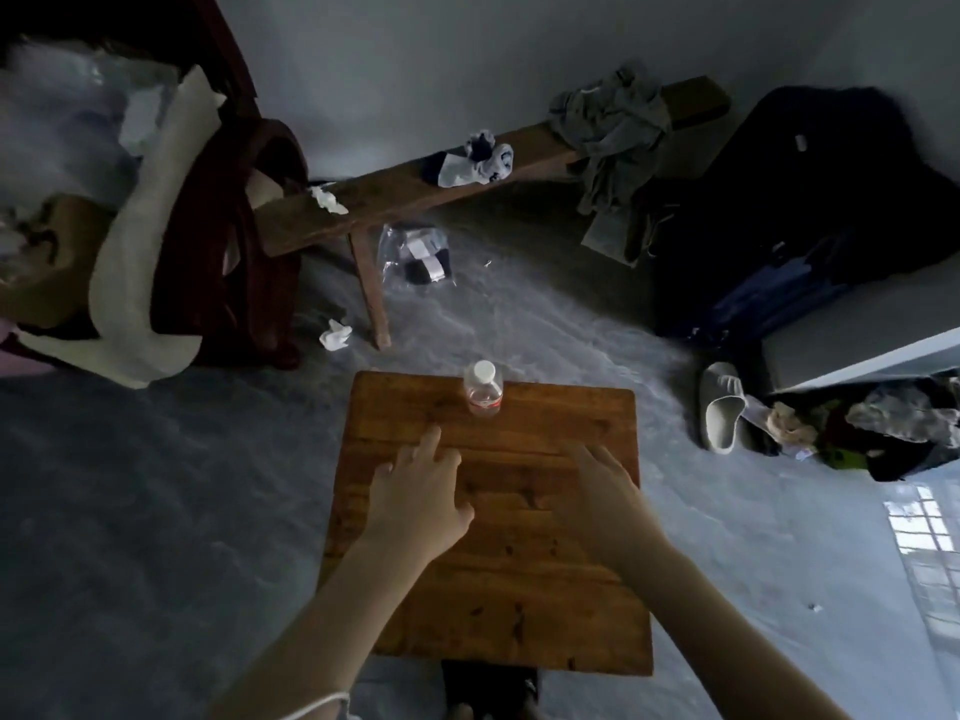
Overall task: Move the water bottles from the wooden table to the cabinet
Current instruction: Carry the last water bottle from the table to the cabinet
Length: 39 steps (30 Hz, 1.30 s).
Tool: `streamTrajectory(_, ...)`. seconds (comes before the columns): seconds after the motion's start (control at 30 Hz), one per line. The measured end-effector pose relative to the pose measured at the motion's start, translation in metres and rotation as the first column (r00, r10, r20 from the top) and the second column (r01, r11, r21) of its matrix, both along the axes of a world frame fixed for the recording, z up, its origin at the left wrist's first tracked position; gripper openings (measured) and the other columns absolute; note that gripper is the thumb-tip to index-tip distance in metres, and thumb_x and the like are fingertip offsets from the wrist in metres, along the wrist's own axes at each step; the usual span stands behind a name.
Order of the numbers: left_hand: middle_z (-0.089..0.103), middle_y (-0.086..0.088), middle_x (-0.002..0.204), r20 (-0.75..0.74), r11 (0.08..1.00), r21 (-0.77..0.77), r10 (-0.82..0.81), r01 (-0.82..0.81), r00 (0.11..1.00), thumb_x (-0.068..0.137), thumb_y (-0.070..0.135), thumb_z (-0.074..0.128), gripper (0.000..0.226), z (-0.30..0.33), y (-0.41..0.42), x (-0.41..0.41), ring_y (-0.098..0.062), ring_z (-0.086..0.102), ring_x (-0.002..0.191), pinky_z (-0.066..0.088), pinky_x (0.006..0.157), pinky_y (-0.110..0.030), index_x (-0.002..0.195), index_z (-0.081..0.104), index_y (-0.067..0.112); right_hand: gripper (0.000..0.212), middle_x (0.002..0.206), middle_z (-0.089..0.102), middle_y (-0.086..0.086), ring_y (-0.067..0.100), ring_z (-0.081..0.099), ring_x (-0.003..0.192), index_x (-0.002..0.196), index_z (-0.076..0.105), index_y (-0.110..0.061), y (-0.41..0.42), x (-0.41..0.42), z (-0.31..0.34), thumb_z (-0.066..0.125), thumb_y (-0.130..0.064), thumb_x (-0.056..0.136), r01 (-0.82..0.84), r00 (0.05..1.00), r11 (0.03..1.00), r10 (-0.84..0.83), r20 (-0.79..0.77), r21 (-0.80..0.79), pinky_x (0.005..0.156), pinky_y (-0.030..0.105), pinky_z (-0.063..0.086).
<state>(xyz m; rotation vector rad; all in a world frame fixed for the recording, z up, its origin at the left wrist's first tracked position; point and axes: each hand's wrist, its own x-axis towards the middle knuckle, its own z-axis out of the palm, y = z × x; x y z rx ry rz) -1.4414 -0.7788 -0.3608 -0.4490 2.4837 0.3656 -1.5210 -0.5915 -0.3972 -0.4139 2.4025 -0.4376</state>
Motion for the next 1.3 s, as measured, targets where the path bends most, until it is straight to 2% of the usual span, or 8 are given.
streamTrajectory(0.37,0.025,0.004,0.163,-0.168,0.983,0.016,0.181,-0.181,0.969,0.089,0.049,0.068,0.059,-0.156,-0.033,-0.058,-0.019,0.038,0.144,0.043,0.108,-0.042,0.139,0.047,0.027,0.055,0.137,0.049,-0.004,0.018,0.049,0.124,0.140,0.042,-0.028,-0.038,-0.042,-0.141,0.057,-0.027,0.087,-0.066,0.997,0.998,0.065,0.052,0.017,0.089,0.033,0.051)
streamTrajectory(0.5,0.038,0.001,0.153,-0.208,0.962,0.076,0.272,-0.262,0.940,0.080,0.052,0.077,0.082,-0.207,-0.033,-0.080,-0.020,0.045,0.137,0.049,0.101,-0.039,0.145,0.037,0.021,0.059,0.140,0.046,-0.001,0.020,0.049,0.126,0.146,0.037,-0.024,-0.044,-0.055,-0.181,0.057,-0.026,0.090,-0.087,0.994,0.995,0.083,0.065,0.056,0.084,0.033,0.051)
streamTrajectory(0.67,0.026,0.000,0.160,-0.314,0.838,0.478,0.443,-0.263,0.839,0.070,0.034,0.090,0.115,-0.249,-0.045,-0.100,-0.013,0.028,0.147,0.028,0.115,-0.025,0.157,0.017,0.022,0.063,0.140,0.048,0.003,0.024,0.048,0.128,0.146,0.036,-0.023,-0.049,-0.066,-0.211,0.060,-0.024,0.088,-0.073,0.995,0.996,0.070,0.068,0.048,0.092,0.040,0.053)
streamTrajectory(0.77,0.025,0.008,0.160,-0.405,0.800,0.586,0.428,-0.130,0.808,0.072,0.023,0.090,0.113,-0.251,-0.052,-0.107,0.005,0.023,0.143,0.021,0.115,-0.009,0.157,0.016,0.029,0.065,0.142,0.047,0.004,0.024,0.048,0.129,0.148,0.034,-0.022,-0.052,-0.066,-0.215,0.061,-0.024,0.089,-0.077,0.995,0.996,0.074,0.068,0.041,0.093,0.039,0.051)
streamTrajectory(0.9,0.060,0.016,0.128,-0.401,0.766,0.629,0.463,-0.131,0.790,0.076,0.027,0.087,0.077,-0.248,-0.058,-0.112,0.002,0.056,0.119,0.049,0.103,-0.024,0.139,0.043,0.031,0.066,0.138,0.048,0.002,0.021,0.049,0.126,0.149,0.031,-0.023,-0.052,-0.068,-0.216,0.061,-0.023,0.090,-0.087,0.995,0.996,0.087,0.041,0.011,0.088,0.035,0.051)
streamTrajectory(1.03,0.065,0.020,0.115,-0.459,0.764,0.630,0.508,-0.135,0.729,0.072,0.032,0.089,0.069,-0.232,-0.055,-0.109,0.007,0.061,0.108,0.051,0.092,-0.014,0.129,0.052,0.026,0.067,0.138,0.048,0.001,0.020,0.051,0.123,0.150,0.030,-0.024,-0.046,-0.069,-0.213,0.061,-0.022,0.091,-0.062,0.997,0.998,0.062,0.038,-0.013,0.088,0.034,0.054)
streamTrajectory(1.23,0.064,0.013,0.125,-0.551,0.755,0.655,0.500,-0.025,0.668,0.070,0.036,0.088,0.072,-0.167,-0.044,-0.114,-0.001,0.060,0.116,0.051,0.095,-0.016,0.131,0.052,0.023,0.066,0.134,0.055,0.004,0.010,0.065,0.082,0.152,0.033,-0.026,-0.032,-0.075,-0.178,0.062,-0.021,0.093,0.275,0.941,0.937,-0.216,0.260,-0.216,0.051,0.013,0.046)
streamTrajectory(1.3,0.063,0.010,0.129,-0.577,0.761,0.647,0.460,0.034,0.675,0.070,0.044,0.084,0.078,-0.131,-0.038,-0.117,-0.002,0.059,0.119,0.051,0.096,-0.016,0.136,0.050,0.021,0.062,0.137,0.056,-0.003,0.005,0.064,0.092,0.149,0.039,-0.026,-0.026,-0.078,-0.152,0.064,-0.020,0.092,0.426,0.878,0.854,-0.310,0.365,-0.300,0.064,0.016,0.051)
